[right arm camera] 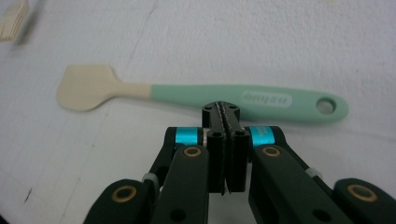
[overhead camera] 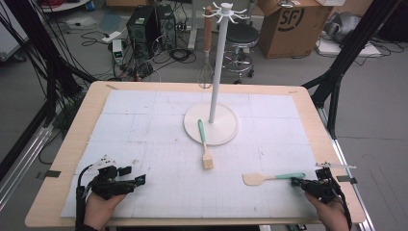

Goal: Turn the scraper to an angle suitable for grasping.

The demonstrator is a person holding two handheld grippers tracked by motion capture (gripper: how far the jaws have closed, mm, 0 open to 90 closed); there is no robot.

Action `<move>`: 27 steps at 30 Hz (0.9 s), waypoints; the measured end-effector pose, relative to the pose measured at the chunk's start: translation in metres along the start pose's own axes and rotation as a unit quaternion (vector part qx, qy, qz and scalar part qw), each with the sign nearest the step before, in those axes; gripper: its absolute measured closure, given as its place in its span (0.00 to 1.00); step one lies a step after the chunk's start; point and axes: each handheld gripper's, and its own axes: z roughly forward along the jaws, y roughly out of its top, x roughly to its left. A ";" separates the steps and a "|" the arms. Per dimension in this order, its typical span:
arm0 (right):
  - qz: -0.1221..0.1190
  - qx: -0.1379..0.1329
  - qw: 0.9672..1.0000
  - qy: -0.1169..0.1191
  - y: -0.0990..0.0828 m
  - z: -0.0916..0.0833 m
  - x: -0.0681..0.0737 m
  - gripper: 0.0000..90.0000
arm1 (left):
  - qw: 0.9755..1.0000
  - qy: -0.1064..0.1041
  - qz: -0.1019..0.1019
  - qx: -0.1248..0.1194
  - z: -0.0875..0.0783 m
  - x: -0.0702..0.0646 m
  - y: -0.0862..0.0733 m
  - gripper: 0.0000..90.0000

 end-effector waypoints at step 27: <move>-0.010 0.018 1.000 0.000 0.071 0.062 0.015 0.99 | 1.000 0.000 0.000 0.001 0.000 0.000 0.000 0.24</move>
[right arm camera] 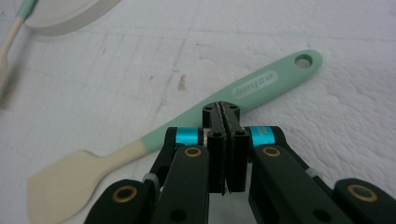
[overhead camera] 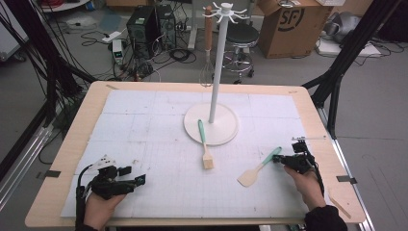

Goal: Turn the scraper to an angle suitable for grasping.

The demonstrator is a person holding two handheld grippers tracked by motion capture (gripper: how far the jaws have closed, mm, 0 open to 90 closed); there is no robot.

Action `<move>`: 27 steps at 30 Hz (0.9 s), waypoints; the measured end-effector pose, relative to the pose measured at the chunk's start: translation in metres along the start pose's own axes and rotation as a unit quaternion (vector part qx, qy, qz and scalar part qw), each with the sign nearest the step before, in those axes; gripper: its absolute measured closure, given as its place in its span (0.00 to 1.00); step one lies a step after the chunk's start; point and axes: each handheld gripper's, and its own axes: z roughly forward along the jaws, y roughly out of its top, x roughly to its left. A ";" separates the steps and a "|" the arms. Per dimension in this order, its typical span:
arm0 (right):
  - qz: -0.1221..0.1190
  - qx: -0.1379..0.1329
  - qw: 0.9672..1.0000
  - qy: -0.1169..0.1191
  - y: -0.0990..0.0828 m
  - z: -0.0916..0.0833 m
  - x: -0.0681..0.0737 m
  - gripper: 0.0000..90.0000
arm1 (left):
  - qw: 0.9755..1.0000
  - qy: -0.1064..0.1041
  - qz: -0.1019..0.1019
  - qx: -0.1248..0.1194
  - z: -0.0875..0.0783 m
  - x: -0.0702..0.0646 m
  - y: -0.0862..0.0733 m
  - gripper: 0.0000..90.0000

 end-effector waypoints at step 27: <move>-0.041 0.036 0.997 0.048 0.032 0.048 0.057 0.99 | 1.000 -0.002 0.000 0.001 0.000 0.000 0.000 0.24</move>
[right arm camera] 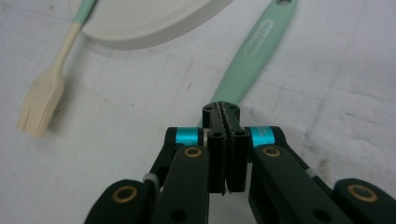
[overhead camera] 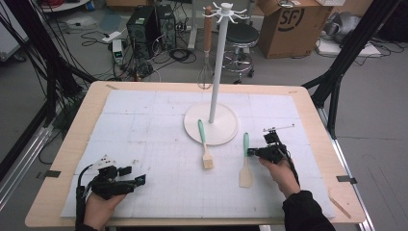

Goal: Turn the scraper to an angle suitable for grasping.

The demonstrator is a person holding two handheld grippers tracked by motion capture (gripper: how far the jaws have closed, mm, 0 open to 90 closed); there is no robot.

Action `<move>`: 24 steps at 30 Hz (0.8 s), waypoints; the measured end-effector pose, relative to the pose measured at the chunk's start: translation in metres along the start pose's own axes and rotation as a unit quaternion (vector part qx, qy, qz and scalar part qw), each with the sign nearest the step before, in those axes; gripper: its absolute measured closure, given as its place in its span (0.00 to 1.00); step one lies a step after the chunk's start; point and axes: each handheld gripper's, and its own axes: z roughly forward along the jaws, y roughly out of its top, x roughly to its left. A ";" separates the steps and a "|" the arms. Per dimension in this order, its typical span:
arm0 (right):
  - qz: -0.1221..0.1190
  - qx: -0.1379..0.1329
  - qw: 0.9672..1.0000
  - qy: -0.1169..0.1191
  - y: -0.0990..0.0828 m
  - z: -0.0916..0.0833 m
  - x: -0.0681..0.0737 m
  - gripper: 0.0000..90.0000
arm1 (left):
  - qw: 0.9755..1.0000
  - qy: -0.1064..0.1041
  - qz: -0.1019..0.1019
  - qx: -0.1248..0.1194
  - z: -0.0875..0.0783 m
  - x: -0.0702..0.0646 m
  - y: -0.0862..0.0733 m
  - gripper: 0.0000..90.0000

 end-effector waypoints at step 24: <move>-0.037 0.035 0.999 0.013 -0.029 -0.002 0.041 0.99 | 1.000 0.001 0.002 0.000 0.000 0.000 0.000 0.24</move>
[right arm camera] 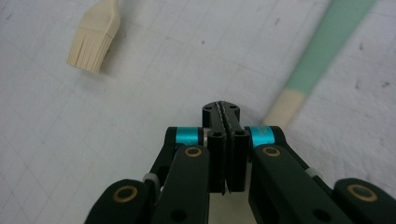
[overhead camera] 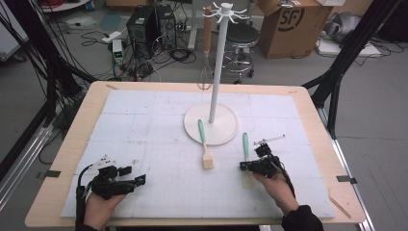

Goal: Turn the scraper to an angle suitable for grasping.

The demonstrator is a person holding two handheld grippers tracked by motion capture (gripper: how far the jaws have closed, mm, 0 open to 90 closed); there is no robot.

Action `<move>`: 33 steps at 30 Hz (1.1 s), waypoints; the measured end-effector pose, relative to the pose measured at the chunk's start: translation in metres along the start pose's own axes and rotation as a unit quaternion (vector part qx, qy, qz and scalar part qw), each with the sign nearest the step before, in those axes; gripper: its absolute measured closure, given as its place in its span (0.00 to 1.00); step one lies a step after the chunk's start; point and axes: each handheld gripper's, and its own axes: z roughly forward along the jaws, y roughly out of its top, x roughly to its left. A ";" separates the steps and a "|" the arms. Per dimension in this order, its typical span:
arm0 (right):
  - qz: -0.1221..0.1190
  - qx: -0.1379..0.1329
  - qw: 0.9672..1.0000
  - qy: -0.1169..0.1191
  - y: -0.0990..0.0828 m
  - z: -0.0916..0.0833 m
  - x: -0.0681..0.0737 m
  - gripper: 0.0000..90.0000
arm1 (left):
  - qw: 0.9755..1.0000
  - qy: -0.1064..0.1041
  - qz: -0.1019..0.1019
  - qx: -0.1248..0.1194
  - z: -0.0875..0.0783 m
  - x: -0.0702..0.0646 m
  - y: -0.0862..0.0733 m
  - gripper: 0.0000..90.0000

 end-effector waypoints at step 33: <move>0.175 -0.081 0.981 -0.006 0.003 -0.037 -0.099 0.99 | 1.000 0.003 -0.001 0.001 0.001 0.000 0.001 0.24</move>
